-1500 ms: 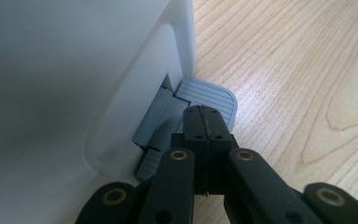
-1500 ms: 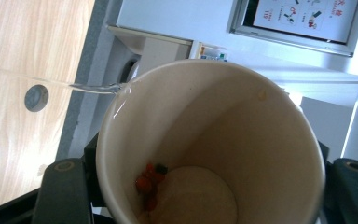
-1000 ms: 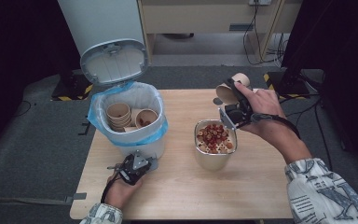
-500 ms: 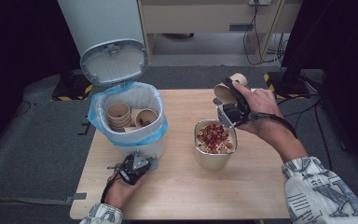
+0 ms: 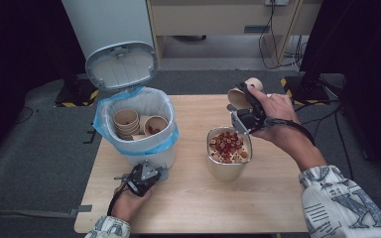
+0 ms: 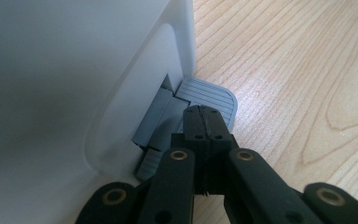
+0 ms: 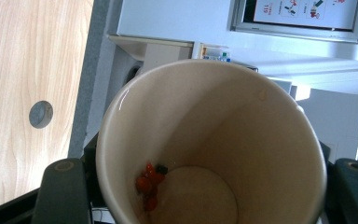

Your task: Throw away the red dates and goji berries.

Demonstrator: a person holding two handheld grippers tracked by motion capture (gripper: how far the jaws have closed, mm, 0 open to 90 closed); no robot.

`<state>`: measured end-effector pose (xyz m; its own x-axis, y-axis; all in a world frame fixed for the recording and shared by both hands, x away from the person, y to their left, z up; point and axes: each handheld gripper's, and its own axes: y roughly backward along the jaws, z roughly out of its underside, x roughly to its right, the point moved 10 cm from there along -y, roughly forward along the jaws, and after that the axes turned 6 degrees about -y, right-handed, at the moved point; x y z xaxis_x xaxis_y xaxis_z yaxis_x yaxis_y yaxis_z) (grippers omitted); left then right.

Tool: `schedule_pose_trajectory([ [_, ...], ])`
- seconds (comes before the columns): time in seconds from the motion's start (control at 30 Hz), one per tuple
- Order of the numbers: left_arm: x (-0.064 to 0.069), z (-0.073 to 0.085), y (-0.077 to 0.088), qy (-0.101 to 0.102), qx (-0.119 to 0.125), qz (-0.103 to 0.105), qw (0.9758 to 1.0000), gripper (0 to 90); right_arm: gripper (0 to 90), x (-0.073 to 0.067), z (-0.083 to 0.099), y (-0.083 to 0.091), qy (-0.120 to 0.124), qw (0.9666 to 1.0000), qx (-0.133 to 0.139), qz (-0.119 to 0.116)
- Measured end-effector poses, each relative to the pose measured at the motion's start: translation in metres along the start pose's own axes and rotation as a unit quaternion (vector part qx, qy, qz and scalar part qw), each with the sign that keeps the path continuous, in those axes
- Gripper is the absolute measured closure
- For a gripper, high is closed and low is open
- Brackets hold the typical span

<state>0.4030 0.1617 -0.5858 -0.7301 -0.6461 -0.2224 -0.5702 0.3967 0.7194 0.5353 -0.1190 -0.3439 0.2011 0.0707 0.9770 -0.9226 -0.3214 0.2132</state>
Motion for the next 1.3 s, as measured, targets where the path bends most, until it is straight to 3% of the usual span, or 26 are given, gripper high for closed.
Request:
schedule_pose_trajectory([
  [0.27,0.000,0.000,0.000,0.000,0.000,0.000,1.0000,89.8,30.2,-0.001,-0.003,-0.002,-0.015,0.9999,0.005,-0.003],
  [0.5,0.000,0.000,0.000,0.001,0.001,0.000,1.0000,89.8,30.2,0.000,-0.006,-0.004,-0.063,0.9978,0.019,-0.011],
  [0.7,0.000,0.000,0.000,0.001,0.001,0.000,1.0000,89.8,30.2,0.004,-0.007,-0.005,-0.124,0.9915,0.035,-0.018],
  [0.97,0.000,0.000,0.000,0.000,-0.001,0.000,1.0000,89.8,30.1,0.007,-0.008,-0.007,-0.165,0.9847,0.049,-0.027],
  [1.13,0.000,0.000,0.000,0.002,0.001,0.000,1.0000,89.8,30.1,0.008,-0.010,-0.008,-0.190,0.9797,0.057,-0.029],
  [1.23,0.000,0.000,0.000,0.001,0.001,0.000,1.0000,89.7,30.1,0.010,-0.011,-0.008,-0.210,0.9750,0.064,-0.032],
  [1.3,0.000,0.000,0.000,0.001,0.001,0.000,1.0000,89.8,30.1,0.011,-0.012,-0.009,-0.214,0.9739,0.069,-0.032],
])
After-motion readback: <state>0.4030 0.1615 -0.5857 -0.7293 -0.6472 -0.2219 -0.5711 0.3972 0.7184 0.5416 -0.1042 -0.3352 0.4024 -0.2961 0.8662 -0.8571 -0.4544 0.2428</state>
